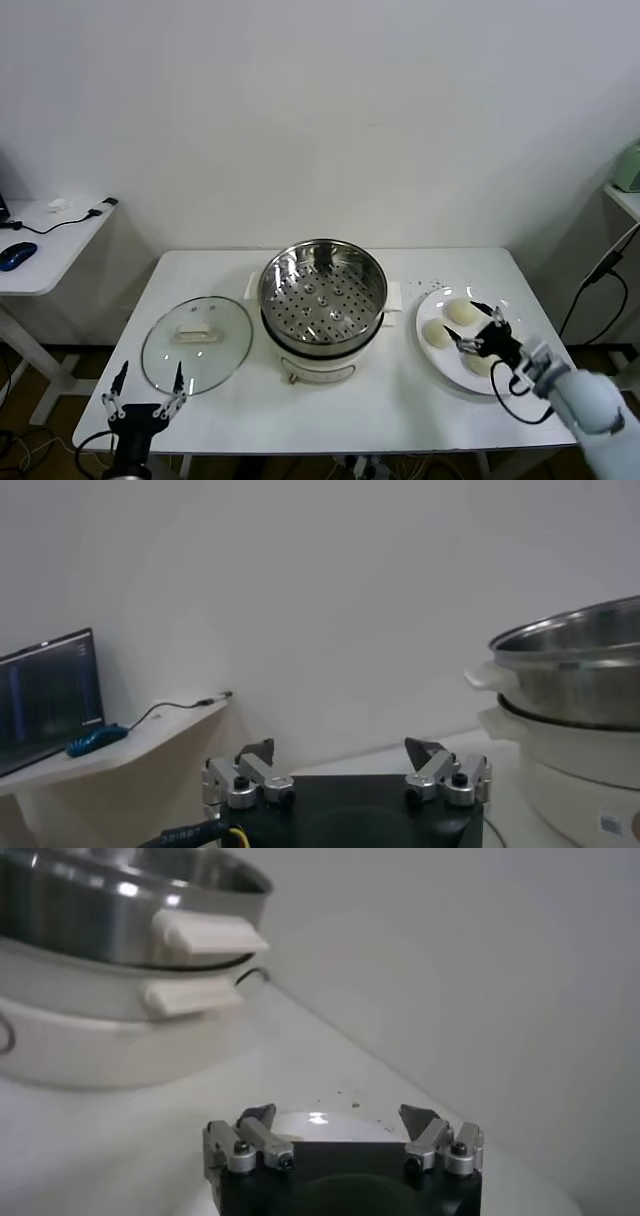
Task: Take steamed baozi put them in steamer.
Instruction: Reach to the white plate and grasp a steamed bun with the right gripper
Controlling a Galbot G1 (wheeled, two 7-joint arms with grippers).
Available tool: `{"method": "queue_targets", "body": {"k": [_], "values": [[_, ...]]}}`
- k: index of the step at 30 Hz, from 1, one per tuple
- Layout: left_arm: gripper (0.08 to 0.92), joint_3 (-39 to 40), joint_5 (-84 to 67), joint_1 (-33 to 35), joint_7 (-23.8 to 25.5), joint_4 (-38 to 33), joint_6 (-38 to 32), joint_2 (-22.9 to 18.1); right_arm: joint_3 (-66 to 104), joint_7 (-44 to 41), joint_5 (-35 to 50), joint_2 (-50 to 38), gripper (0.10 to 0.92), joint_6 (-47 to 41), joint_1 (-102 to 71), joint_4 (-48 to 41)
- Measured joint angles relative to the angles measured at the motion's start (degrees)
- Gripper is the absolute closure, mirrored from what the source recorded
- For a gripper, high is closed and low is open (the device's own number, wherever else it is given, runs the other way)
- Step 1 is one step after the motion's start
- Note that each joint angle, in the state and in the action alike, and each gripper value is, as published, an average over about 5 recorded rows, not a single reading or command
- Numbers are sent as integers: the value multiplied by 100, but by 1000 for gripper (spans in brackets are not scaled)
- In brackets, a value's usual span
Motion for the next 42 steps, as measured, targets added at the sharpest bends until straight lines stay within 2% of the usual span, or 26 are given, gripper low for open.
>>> {"method": "queue_targets", "body": {"k": [9,20,29,42], "values": [[177,14,1,99,-38,77,-118,0,-3048,-1519,-472,-539,203,260,2958,-1242],[177,-64,-13,62,-52,132,-136,0,-6170,-2518,-750,-22,203,590,5632,-2577],[177,-145,-74,53,-54,188,-133,32,-6911,-2812,-873,753,203,715,6188,-3632],[177,-195,-90,-22,-55,335,-114,74,-6747,-2953,-1243,1741,203,888,5924,-4808]]}}
